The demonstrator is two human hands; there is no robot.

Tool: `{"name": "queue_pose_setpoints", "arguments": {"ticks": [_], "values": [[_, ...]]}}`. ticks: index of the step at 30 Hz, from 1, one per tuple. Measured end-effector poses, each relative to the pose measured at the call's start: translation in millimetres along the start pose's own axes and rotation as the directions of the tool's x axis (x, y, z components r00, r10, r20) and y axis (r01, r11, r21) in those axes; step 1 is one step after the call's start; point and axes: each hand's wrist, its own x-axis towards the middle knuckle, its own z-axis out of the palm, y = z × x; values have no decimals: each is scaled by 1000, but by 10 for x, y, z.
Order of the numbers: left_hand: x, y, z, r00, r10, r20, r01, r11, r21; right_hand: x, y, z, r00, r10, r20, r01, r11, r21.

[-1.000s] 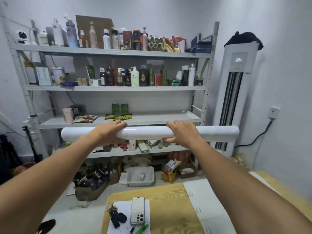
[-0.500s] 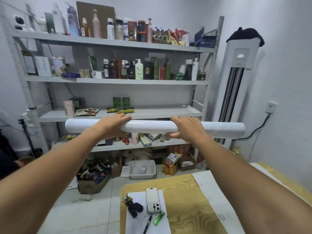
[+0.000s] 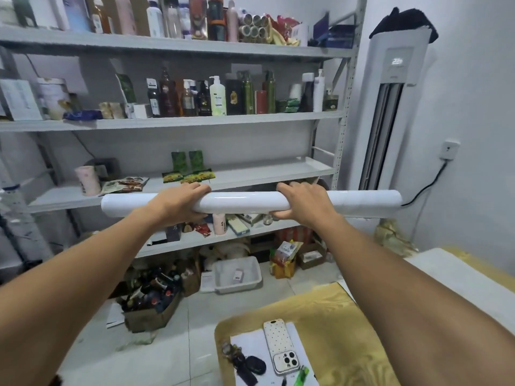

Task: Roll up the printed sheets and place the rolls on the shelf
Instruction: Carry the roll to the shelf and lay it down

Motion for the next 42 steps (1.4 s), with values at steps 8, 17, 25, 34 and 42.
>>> {"name": "queue_pose_setpoints", "arguments": {"ticks": [8, 17, 25, 34, 42], "values": [[420, -688, 345, 999, 31, 15, -30, 998, -55, 600, -251, 371, 997, 62, 36, -61, 998, -2], [656, -1219, 466, 999, 32, 4, -32, 997, -74, 1181, -418, 430, 995, 69, 71, -66, 997, -39], [1108, -2018, 601, 997, 79, -19, -79, 997, 9, 1894, -709, 761, 991, 129, 15, -129, 991, -31], [1717, -3061, 988, 987, 154, -43, -153, 988, 16, 2883, -1005, 1218, 980, 196, 32, -194, 980, -36], [2192, -3502, 1332, 977, 203, -64, -203, 979, 8, 3359, -1050, 1551, 971, 235, 51, -229, 968, -103]]}}
